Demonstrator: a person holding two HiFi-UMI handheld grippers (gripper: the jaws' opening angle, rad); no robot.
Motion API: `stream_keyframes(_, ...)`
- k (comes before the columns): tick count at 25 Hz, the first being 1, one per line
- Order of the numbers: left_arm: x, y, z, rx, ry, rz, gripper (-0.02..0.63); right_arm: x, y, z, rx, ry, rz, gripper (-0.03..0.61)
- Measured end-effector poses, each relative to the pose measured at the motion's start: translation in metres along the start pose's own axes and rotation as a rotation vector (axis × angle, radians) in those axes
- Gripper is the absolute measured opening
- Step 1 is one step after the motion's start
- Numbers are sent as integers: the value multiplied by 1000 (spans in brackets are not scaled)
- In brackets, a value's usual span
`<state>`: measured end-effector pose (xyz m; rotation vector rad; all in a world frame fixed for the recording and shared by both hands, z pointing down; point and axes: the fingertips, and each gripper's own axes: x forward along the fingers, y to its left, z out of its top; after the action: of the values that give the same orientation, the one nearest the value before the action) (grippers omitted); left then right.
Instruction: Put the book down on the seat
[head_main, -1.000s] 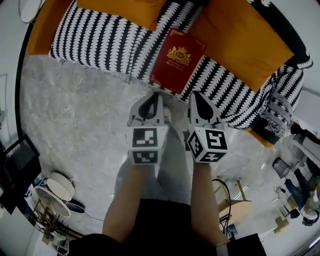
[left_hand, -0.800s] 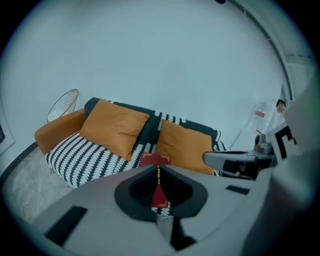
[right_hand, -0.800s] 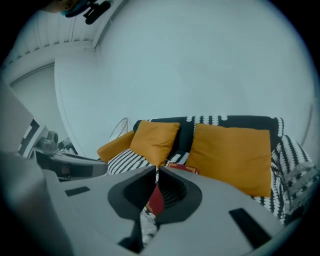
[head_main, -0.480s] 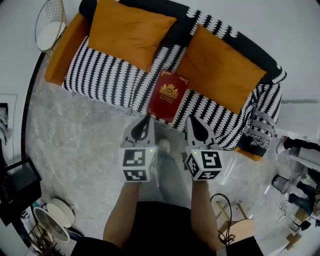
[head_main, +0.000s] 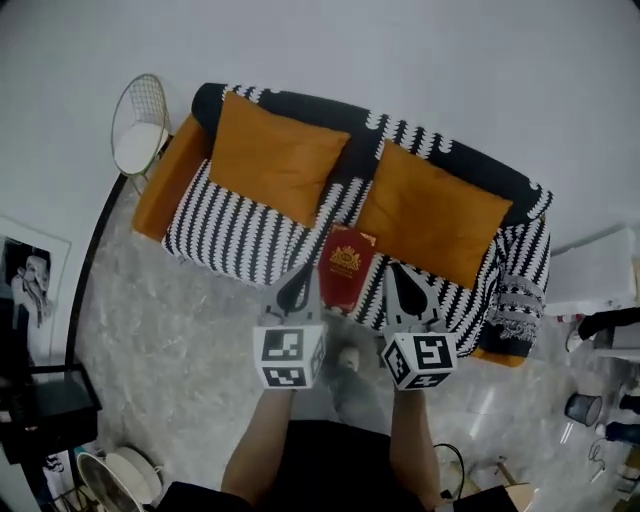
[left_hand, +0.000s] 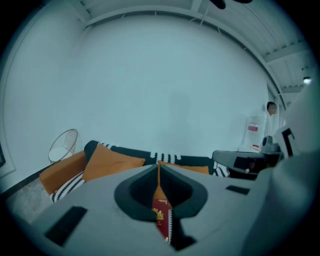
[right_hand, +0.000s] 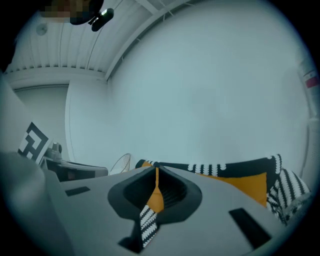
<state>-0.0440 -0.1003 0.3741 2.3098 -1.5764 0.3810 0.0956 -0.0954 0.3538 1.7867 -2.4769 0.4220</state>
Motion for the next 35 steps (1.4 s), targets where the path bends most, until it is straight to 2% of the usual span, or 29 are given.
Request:
stream_keyframes(3, -9, -2, 38, 2, -56, -7, 23, -4, 10, 39, -22, -87, 9, 25)
stream_keyframes(12, -25, -40, 114, 59, -202, -31, 23, -37, 4, 123, -106, -261, -3, 17)
stream_keyframes(24, -59, -61, 216, 123, -422, -45, 23, -51, 27, 204, -236, -357, 17, 9)
stream_keyframes(31, -57, -96, 214, 167, -433, -99, 23, -43, 34, 205, -260, -309, 42, 9)
stream_keyframes(35, -53, -94, 211, 159, -428, -96, 23, -40, 36, 200, -277, -285, 51, 9)
